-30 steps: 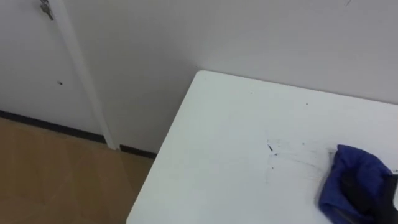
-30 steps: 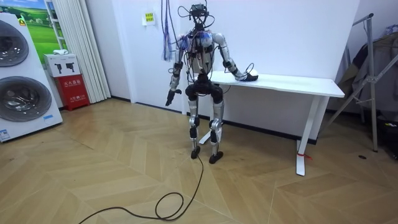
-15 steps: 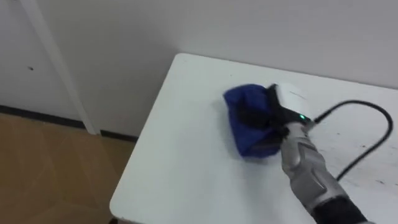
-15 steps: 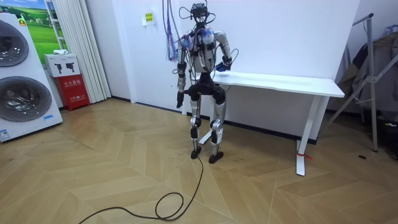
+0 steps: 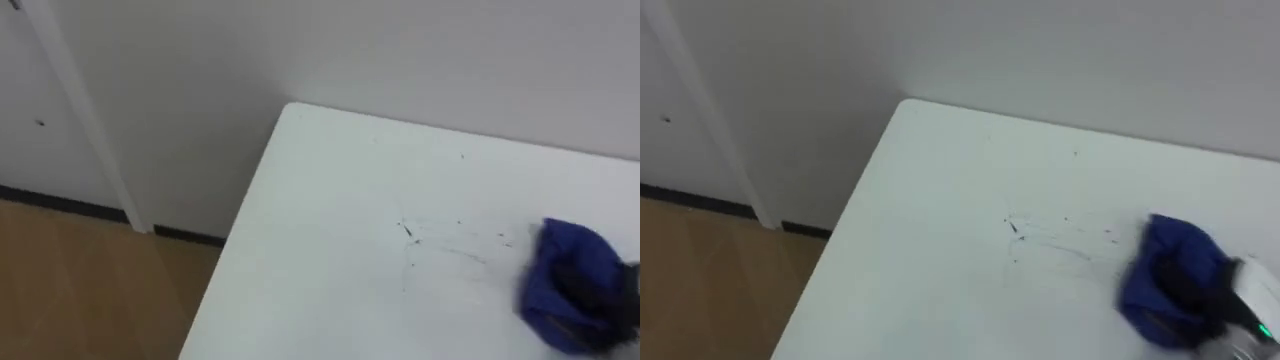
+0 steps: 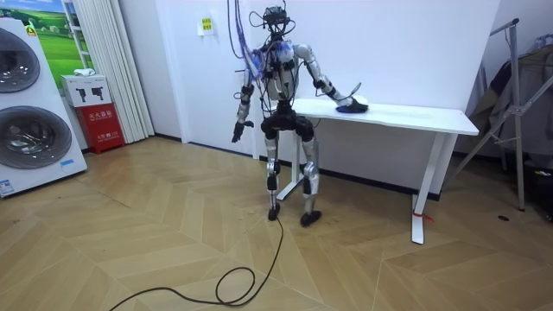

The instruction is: Wipe table

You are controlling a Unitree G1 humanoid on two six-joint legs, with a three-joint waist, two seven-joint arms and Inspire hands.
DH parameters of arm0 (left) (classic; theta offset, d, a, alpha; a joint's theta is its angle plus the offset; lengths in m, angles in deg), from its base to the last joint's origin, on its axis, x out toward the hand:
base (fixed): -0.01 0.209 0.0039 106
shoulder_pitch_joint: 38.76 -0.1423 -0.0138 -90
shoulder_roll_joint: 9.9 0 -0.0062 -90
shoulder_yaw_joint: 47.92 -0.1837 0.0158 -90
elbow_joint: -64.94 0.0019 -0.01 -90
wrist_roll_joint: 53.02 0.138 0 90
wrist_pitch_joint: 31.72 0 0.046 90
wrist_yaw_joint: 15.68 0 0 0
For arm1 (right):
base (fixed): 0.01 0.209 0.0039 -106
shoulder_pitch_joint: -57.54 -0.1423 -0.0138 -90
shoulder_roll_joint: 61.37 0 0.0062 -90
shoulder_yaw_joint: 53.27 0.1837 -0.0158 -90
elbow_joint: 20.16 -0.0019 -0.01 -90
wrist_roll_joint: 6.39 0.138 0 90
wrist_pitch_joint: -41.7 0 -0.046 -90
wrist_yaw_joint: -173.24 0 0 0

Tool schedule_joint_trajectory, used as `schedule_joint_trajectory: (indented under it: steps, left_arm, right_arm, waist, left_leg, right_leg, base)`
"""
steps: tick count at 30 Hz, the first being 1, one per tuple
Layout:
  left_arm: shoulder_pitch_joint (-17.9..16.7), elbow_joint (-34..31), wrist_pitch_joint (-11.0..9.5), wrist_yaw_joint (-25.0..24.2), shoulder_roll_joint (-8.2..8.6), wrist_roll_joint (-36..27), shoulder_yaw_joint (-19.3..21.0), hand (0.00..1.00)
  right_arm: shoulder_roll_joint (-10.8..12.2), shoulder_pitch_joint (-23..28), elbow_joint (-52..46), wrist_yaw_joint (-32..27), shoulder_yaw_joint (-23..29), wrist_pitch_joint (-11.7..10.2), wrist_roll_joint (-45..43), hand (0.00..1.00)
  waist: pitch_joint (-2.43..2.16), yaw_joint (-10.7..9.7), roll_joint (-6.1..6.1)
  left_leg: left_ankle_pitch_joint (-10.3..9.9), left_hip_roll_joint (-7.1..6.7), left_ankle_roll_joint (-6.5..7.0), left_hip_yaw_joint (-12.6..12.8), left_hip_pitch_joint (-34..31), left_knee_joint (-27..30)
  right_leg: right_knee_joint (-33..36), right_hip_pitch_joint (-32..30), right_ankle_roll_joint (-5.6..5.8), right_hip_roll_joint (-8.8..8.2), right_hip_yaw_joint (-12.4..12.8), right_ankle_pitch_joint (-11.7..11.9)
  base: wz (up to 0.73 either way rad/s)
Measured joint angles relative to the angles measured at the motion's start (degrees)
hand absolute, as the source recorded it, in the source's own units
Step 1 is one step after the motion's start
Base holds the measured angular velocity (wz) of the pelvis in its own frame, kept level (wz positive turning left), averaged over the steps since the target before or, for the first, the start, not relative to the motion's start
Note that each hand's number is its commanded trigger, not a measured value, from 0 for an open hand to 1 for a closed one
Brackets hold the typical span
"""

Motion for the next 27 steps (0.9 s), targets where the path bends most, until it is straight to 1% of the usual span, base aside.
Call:
schedule_joint_trajectory:
  steps: [1,2,3,4,5,6,7,8,9,10,11,12,13,14,15,16,17,18,19,20,21,22,23,24,25,26,27]
  left_arm:
    - [0.54,0.17,-0.06,-0.39,-0.49,0.07,-0.26,0.00]
    - [0.98,0.33,-0.07,-0.63,-0.63,0.10,-0.76,0.00]
    - [2.15,0.89,-0.08,-0.96,-0.51,0.30,-2.40,0.00]
    - [3.53,1.47,-0.07,-0.96,0.11,0.27,-4.26,0.00]
    - [4.32,1.86,-0.06,-0.97,0.56,0.27,-4.91,0.00]
    - [6.56,3.83,0.23,-0.99,1.71,0.72,-6.06,0.00]
    - [9.57,6.03,0.95,-1.23,2.54,0.81,-6.74,0.00]
    - [10.91,6.55,1.31,-1.70,2.87,0.80,-6.84,0.00]
    - [13.46,6.95,1.85,-2.48,3.18,0.33,-6.95,0.00]
    - [15.69,7.19,1.99,-2.74,4.66,-0.83,-7.85,0.00]
    - [16.46,6.92,1.88,-3.08,5.40,-1.72,-8.80,0.00]
    - [17.31,6.20,1.34,-3.44,6.55,-3.07,-10.29,0.00]
    - [16.80,5.46,1.65,-3.81,7.55,-3.57,-10.87,0.00]
    - [16.16,4.90,2.08,-4.02,7.88,-3.55,-10.87,0.00]
    - [14.12,3.48,2.94,-4.37,8.25,-3.54,-10.89,0.00]
    - [11.75,1.94,3.31,-4.36,8.19,-3.64,-10.66,0.00]
    - [10.59,1.06,3.44,-4.26,8.01,-4.09,-10.63,0.00]
    - [8.57,0.40,3.72,-4.10,7.68,-4.48,-10.30,0.00]
    - [6.09,0.46,3.62,-4.01,7.73,-4.49,-8.67,0.00]
    - [4.39,0.49,3.43,-3.99,7.73,-4.39,-7.55,0.00]
    - [0.84,0.50,3.11,-4.00,7.40,-4.42,-5.16,0.00]
    - [-2.08,0.48,2.89,-4.03,7.04,-4.25,-2.04,0.00]
    - [-3.22,0.56,2.73,-4.08,6.89,-3.93,-0.36,0.00]
    - [-4.84,0.85,2.29,-4.03,6.71,-3.27,3.39,0.00]
    - [-6.00,0.99,2.12,-3.88,6.22,-3.09,4.96,0.00]
    - [-6.53,0.96,1.86,-3.86,5.93,-2.71,5.39,0.00]
    - [-7.23,0.10,1.19,-3.80,5.67,-1.72,6.85,0.00]
  right_arm:
    - [0.74,0.48,-0.16,-0.06,-0.28,0.05,0.33,1.00]
    - [1.21,0.30,-0.27,-0.01,-0.72,0.30,0.48,1.00]
    - [2.65,0.00,-2.47,0.23,-2.06,1.66,0.41,1.00]
    - [4.28,-0.89,-5.70,0.16,-3.59,4.12,0.20,1.00]
    - [5.30,-1.98,-6.90,0.22,-4.26,5.55,-0.44,1.00]
    - [8.28,-5.54,-9.28,0.82,-6.74,9.40,-1.96,1.00]
    - [10.28,-10.17,-12.94,3.30,-11.54,13.50,-4.97,1.00]
    - [11.43,-13.32,-14.65,5.23,-15.44,14.62,-7.00,1.00]
    - [13.72,-20.78,-16.44,9.22,-22.54,14.84,-10.64,1.00]
    - [15.14,-29.09,-15.97,12.25,-28.16,13.38,-13.15,1.00]
    - [15.59,-32.45,-15.53,13.29,-30.13,12.24,-14.04,1.00]
    - [16.39,-36.50,-15.64,15.27,-31.63,10.17,-15.47,1.00]
    - [16.38,-37.57,-16.93,16.04,-31.62,9.61,-16.45,1.00]
    - [16.25,-37.54,-17.23,16.05,-31.40,9.66,-17.10,1.00]
    - [15.98,-37.03,-16.65,16.25,-31.00,9.85,-17.33,1.00]
    - [14.93,-35.02,-16.38,16.60,-30.55,9.91,-17.42,1.00]
    - [14.16,-33.68,-16.04,16.63,-30.40,9.79,-17.36,1.00]
    - [12.63,-30.10,-13.86,16.57,-29.33,8.81,-17.37,1.00]
    - [11.50,-25.28,-14.17,14.02,-25.72,5.22,-17.34,1.00]
    - [10.74,-23.26,-14.88,12.97,-24.55,3.71,-18.00,1.00]
    - [8.91,-19.85,-14.83,10.40,-22.49,0.71,-18.36,1.00]
    - [7.13,-15.95,-14.82,8.32,-18.35,-1.53,-18.18,1.00]
    - [6.48,-13.83,-14.82,7.04,-15.65,-1.94,-18.07,1.00]
    - [5.17,-9.30,-14.45,4.91,-10.01,-2.52,-16.56,1.00]
    - [3.84,-5.80,-12.44,2.83,-5.23,-3.03,-13.95,1.00]
    - [3.29,-4.35,-11.09,2.06,-2.99,-3.34,-12.67,1.00]
    - [2.55,-1.39,-8.63,0.92,1.26,-3.39,-10.23,1.00]
  waist:
    - [-0.01,0.00,0.17]
    - [-0.01,0.13,0.17]
    - [0.02,0.62,0.12]
    - [0.08,1.70,0.01]
    - [0.15,2.05,-0.16]
    - [0.21,3.18,-0.59]
    - [0.20,5.10,-1.27]
    - [0.34,5.80,-1.59]
    - [0.81,7.39,-2.42]
    - [1.74,9.17,-0.87]
    - [2.08,10.38,-0.21]
    - [1.94,11.04,0.01]
    - [1.78,10.63,-0.68]
    - [1.86,10.60,-0.87]
    - [1.81,10.60,-0.94]
    - [1.78,10.36,-0.93]
    - [1.80,10.12,-0.86]
    - [1.76,9.96,-0.44]
    - [1.60,9.51,0.25]
    - [1.42,8.90,0.56]
    - [1.15,7.26,0.74]
    - [0.87,5.35,0.60]
    - [0.73,4.56,0.60]
    - [-0.19,3.42,0.15]
    - [-0.31,1.43,-0.48]
    - [-0.47,0.43,-0.85]
    - [-0.68,-0.20,-1.54]
  left_leg:
    - [-1.15,2.48,-1.31,-0.40,-1.00,2.59]
    - [-1.62,3.65,-2.02,-0.54,-1.57,3.85]
    - [-2.36,5.96,-3.30,-0.67,-2.78,6.26]
    - [-2.76,7.94,-4.63,-0.69,-3.85,8.21]
    - [-2.79,8.74,-5.35,-0.74,-4.28,8.94]
    - [-2.55,10.37,-7.10,-0.46,-4.66,9.76]
    - [-1.73,12.12,-9.10,0.46,-4.92,9.80]
    - [-1.14,13.11,-10.29,0.79,-5.19,9.76]
    - [0.01,14.88,-12.42,1.05,-5.85,9.65]
    - [0.99,17.20,-14.15,-1.14,-6.80,9.53]
    - [1.32,17.85,-13.67,-3.75,-7.16,8.55]
    - [3.18,17.70,-10.88,-6.16,-9.31,7.68]
    - [3.92,14.53,-10.21,-6.20,-11.78,8.31]
    - [3.97,12.29,-10.20,-6.15,-12.19,8.34]
    - [3.95,8.40,-10.13,-5.76,-12.09,7.73]
    - [3.88,5.30,-9.67,-5.05,-11.10,5.74]
    - [3.98,4.24,-9.39,-5.04,-10.41,4.38]
    - [4.43,3.31,-8.66,-5.03,-8.51,1.16]
    - [4.89,3.04,-8.78,-4.98,-6.45,-1.77]
    - [5.07,2.99,-8.80,-4.84,-5.44,-2.86]
    - [5.50,2.80,-8.65,-4.45,-3.53,-4.53]
    - [5.61,2.67,-8.61,-3.79,-1.96,-6.08]
    - [5.63,2.58,-8.64,-3.34,-1.26,-7.02]
    - [5.70,2.30,-8.67,-2.91,-0.27,-8.54]
    - [5.70,1.96,-8.66,-2.83,0.82,-9.41]
    - [5.71,1.78,-8.64,-2.84,1.29,-9.78]
    - [5.71,1.71,-8.64,-2.86,2.39,-10.50]
  right_leg:
    - [-2.65,0.17,0.21,-0.11,1.37,0.86]
    - [-3.97,0.18,0.24,-0.13,1.88,1.60]
    - [-5.90,0.23,0.50,-0.27,2.50,2.92]
    - [-6.17,0.00,0.82,-0.70,2.45,4.30]
    - [-6.22,-0.10,0.79,-0.96,2.28,4.73]
    - [-5.92,-0.67,0.81,-0.97,2.45,5.58]
    - [-4.86,-2.04,0.38,-0.45,2.27,6.04]
    - [-4.35,-2.64,0.35,0.43,1.98,6.17]
    - [-1.97,-3.99,0.06,1.87,0.34,6.40]
    - [1.48,-5.46,2.56,3.69,-3.51,2.64]
    - [3.14,-6.26,1.35,4.84,-5.07,0.94]
    - [4.80,-7.63,-0.19,5.36,-6.64,-1.71]
    - [4.67,-7.78,-0.81,5.44,-7.78,-3.08]
    - [4.05,-7.79,-1.03,5.86,-7.94,-3.37]
    - [1.48,-6.61,-1.37,6.71,-7.99,-3.23]
    - [-0.84,-5.32,-1.60,7.31,-8.26,-2.79]
    - [-1.76,-4.76,-1.63,7.51,-8.65,-2.69]
    - [-3.60,-3.57,-1.64,8.27,-8.46,-2.53]
    - [-5.22,-2.38,-1.57,8.84,-8.15,-2.35]
    - [-5.96,-1.83,-1.46,9.22,-7.44,-2.07]
    - [-7.63,-0.53,-1.22,9.80,-6.20,-1.49]
    - [-9.25,0.75,-0.91,10.11,-5.70,-1.15]
    - [-9.68,1.17,-0.72,10.16,-5.60,-1.04]
    - [-10.34,1.57,-0.36,10.15,-5.27,-0.83]
    - [-10.97,2.90,0.01,10.03,-5.28,-0.60]
    - [-11.18,3.45,0.05,9.96,-5.32,-0.57]
    - [-11.21,4.05,0.23,9.99,-5.25,-0.44]
  base:
    - [-0.33]
    - [-0.26]
    - [-0.31]
    - [-0.31]
    - [-0.39]
    - [-0.54]
    - [-0.63]
    - [-0.70]
    - [-0.61]
    - [-0.47]
    - [0.00]
    - [0.83]
    - [1.09]
    - [1.19]
    - [0.91]
    - [0.80]
    - [0.60]
    - [0.30]
    - [0.08]
    - [-0.25]
    - [-0.34]
    - [-0.28]
    - [-0.17]
    - [0.00]
    - [0.08]
    - [0.13]
    - [-0.04]
